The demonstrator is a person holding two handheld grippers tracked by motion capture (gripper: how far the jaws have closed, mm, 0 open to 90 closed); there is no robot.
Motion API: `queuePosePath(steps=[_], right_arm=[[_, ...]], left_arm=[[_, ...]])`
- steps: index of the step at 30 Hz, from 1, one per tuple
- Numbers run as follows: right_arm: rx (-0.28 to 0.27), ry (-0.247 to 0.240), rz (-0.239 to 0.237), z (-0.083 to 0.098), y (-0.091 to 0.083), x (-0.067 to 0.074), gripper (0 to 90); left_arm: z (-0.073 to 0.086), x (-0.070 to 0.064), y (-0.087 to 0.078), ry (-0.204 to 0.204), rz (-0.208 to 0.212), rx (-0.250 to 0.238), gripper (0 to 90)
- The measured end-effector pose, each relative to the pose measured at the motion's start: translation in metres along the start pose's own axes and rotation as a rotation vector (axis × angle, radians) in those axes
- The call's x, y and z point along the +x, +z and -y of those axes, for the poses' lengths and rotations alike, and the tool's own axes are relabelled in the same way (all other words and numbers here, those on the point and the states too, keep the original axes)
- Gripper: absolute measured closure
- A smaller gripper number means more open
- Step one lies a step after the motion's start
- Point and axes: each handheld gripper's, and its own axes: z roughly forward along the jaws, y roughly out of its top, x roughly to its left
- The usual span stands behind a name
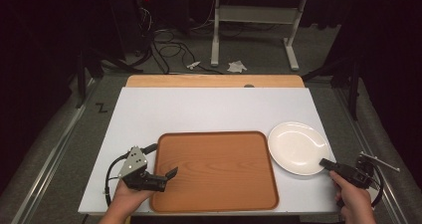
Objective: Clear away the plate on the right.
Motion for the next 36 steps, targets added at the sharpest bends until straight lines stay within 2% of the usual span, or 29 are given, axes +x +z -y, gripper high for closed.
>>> queuePosePath(steps=[6, 10, 17, 23, 36], right_arm=[[-0.014, 0.023, -0.014, -0.001, -0.002, -0.002, 83.0], [-0.049, 0.05, -0.066, -0.002, -0.008, -0.001, 86.9], [-0.109, 0.02, -0.089, -0.002, -0.013, 0.01, 89.6], [-0.133, -0.019, -0.078, -0.003, -0.017, 0.017, 89.7], [-0.175, -0.06, -0.055, -0.004, -0.027, 0.019, 89.7]], left_arm=[[-0.001, -0.001, 0.0, 0.005, -0.003, -0.001, 0.2], [0.0, -0.001, 0.0, 0.005, -0.004, 0.0, 0.2], [-0.001, 0.0, 0.0, 0.007, -0.003, -0.003, 0.2], [-0.001, 0.0, -0.001, 0.006, -0.004, -0.007, 0.2], [-0.001, 0.0, -0.001, 0.011, 0.0, -0.012, 0.2]])
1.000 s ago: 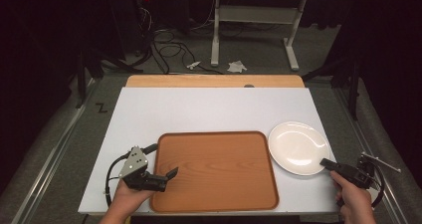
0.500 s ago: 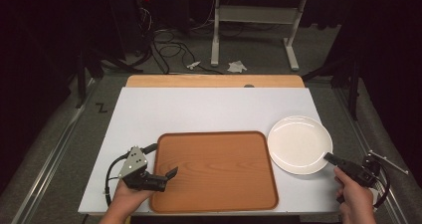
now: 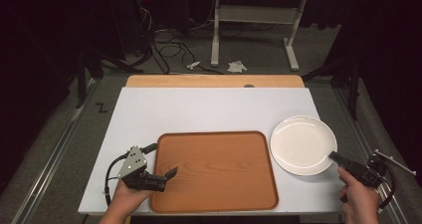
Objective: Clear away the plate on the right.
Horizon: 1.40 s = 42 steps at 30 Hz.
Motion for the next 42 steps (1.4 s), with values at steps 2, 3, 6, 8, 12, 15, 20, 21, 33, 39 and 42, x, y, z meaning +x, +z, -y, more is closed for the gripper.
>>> queuePosePath(steps=[2, 3, 6, 8, 12, 15, 20, 21, 33, 39, 42], right_arm=[[-0.007, 0.0, -0.005, 0.0, -0.002, 0.0, 89.8], [-0.016, -0.003, -0.007, -0.001, -0.004, 0.001, 89.8], [-0.025, -0.012, -0.006, -0.002, -0.006, 0.002, 89.8], [-0.039, -0.017, -0.007, -0.003, -0.008, 0.003, 89.8], [-0.051, -0.014, -0.019, -0.004, -0.011, 0.003, 89.8], [-0.06, -0.018, -0.029, -0.005, -0.014, 0.005, 89.8], [-0.063, -0.017, -0.047, -0.005, -0.015, 0.008, 89.8], [-0.064, -0.018, -0.054, -0.005, -0.015, 0.008, 89.8], [-0.058, -0.009, -0.122, -0.004, -0.016, 0.016, 89.9], [-0.049, -0.011, -0.154, -0.003, -0.015, 0.02, 89.8], [-0.038, -0.015, -0.165, -0.002, -0.014, 0.023, 89.8]], left_arm=[[0.0, 0.0, 0.0, 0.0, 0.0, -0.002, 0.2], [0.0, 0.0, 0.0, 0.0, -0.001, -0.003, 0.2], [0.0, 0.0, 0.0, 0.001, -0.001, -0.003, 0.2], [0.0, 0.0, 0.0, 0.002, -0.003, -0.002, 0.2], [0.0, 0.0, 0.0, 0.002, -0.004, 0.0, 0.2], [0.0, 0.0, 0.0, 0.002, -0.003, 0.0, 0.2], [0.0, 0.0, 0.0, 0.002, -0.005, -0.005, 0.2], [0.0, 0.0, -0.001, 0.001, -0.006, -0.008, 0.2], [-0.001, 0.001, -0.003, 0.001, -0.016, -0.018, 0.1], [-0.001, 0.001, -0.003, 0.002, -0.017, -0.019, 0.1], [-0.001, 0.001, -0.003, 0.001, -0.017, -0.019, 0.1]])
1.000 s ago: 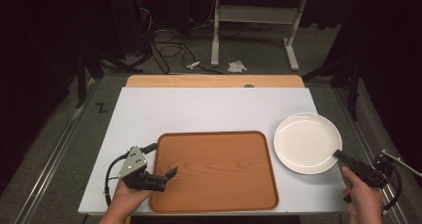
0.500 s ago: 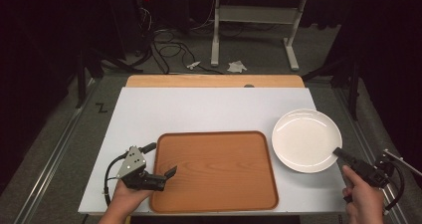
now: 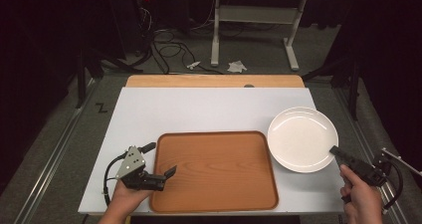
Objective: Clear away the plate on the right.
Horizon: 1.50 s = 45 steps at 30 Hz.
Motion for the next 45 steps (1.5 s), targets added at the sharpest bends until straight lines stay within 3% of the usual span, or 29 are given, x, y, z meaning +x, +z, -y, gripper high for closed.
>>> queuePosePath(steps=[10, 28, 45], right_arm=[[0.039, -0.008, -0.071, 0.007, 0.011, 0.013, 89.8], [0.116, -0.034, -0.125, 0.019, 0.032, 0.034, 89.8], [0.209, -0.065, -0.189, 0.032, 0.065, 0.061, 89.8]], left_arm=[[0.0, 0.0, -0.001, 0.003, 0.002, -0.004, 0.1], [0.0, 0.0, -0.002, 0.003, 0.0, 0.0, 0.1], [0.006, 0.001, -0.015, -0.014, -0.033, 0.001, 0.1]])
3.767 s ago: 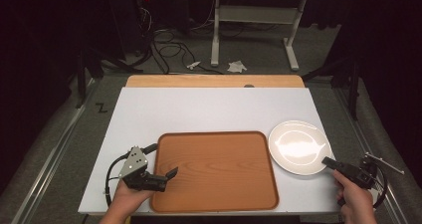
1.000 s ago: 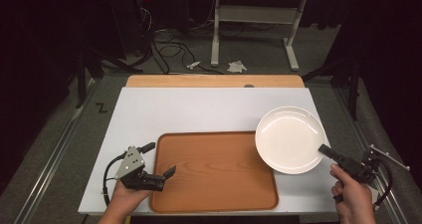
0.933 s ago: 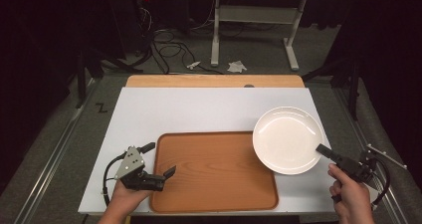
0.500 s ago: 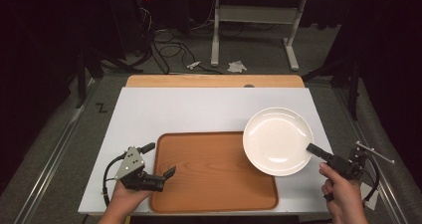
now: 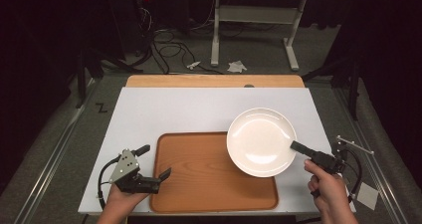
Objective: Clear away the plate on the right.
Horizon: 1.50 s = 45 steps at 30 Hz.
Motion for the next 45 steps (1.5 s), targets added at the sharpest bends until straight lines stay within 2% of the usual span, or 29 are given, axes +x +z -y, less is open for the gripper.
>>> queuePosePath(steps=[24, 39, 45], right_arm=[[0.126, -0.065, -0.043, 0.016, 0.035, 0.022, 89.8], [0.194, -0.088, -0.029, 0.026, 0.048, 0.023, 89.8], [0.231, -0.103, -0.008, 0.032, 0.054, 0.023, 89.8]], left_arm=[[0.002, 0.001, -0.004, -0.003, -0.012, 0.005, 0.1], [0.002, 0.001, -0.005, -0.002, -0.012, 0.003, 0.2], [0.002, 0.001, -0.005, -0.002, -0.012, 0.004, 0.1]])
